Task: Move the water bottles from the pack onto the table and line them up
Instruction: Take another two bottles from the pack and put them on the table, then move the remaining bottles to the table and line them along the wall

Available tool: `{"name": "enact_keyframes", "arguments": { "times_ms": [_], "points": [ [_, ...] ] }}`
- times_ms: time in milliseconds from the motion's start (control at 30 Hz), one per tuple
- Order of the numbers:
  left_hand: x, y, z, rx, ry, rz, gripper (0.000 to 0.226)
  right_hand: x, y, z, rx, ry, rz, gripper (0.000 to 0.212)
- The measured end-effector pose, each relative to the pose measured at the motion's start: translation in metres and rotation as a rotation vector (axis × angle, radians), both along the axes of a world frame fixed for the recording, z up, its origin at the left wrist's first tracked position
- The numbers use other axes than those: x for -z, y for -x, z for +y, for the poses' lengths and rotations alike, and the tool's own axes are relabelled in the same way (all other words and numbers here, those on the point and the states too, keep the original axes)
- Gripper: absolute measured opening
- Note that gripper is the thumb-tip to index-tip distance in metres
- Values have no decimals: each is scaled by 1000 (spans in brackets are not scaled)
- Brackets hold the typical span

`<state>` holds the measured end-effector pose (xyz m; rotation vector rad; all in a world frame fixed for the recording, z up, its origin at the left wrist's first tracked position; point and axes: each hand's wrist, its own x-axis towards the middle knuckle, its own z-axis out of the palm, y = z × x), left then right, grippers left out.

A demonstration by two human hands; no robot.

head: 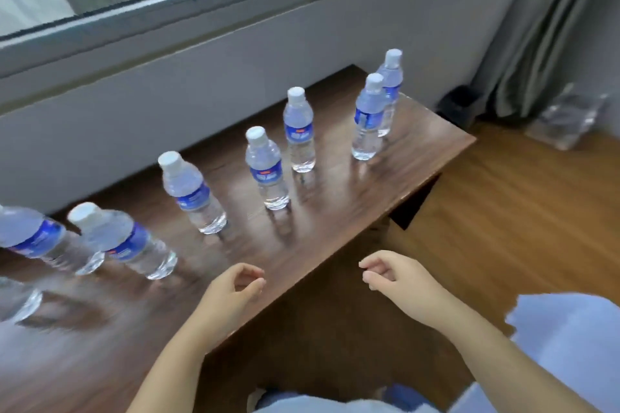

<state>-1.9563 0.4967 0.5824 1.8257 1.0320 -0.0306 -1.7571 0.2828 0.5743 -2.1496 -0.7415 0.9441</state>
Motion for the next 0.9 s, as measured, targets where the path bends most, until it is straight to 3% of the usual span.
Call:
{"name": "enact_keyframes", "arguments": {
  "times_ms": [233,500,900],
  "points": [
    [10,-173,-91,339,82,38,11,8,-91,-162,497,-19,27,11],
    [33,-367,-170,687,70,81,8,34,-160,-285,947,-10,147,14],
    [43,-728,-220,889,56,88,11,40,-443,-342,1191,-37,156,15]
  ]
}}
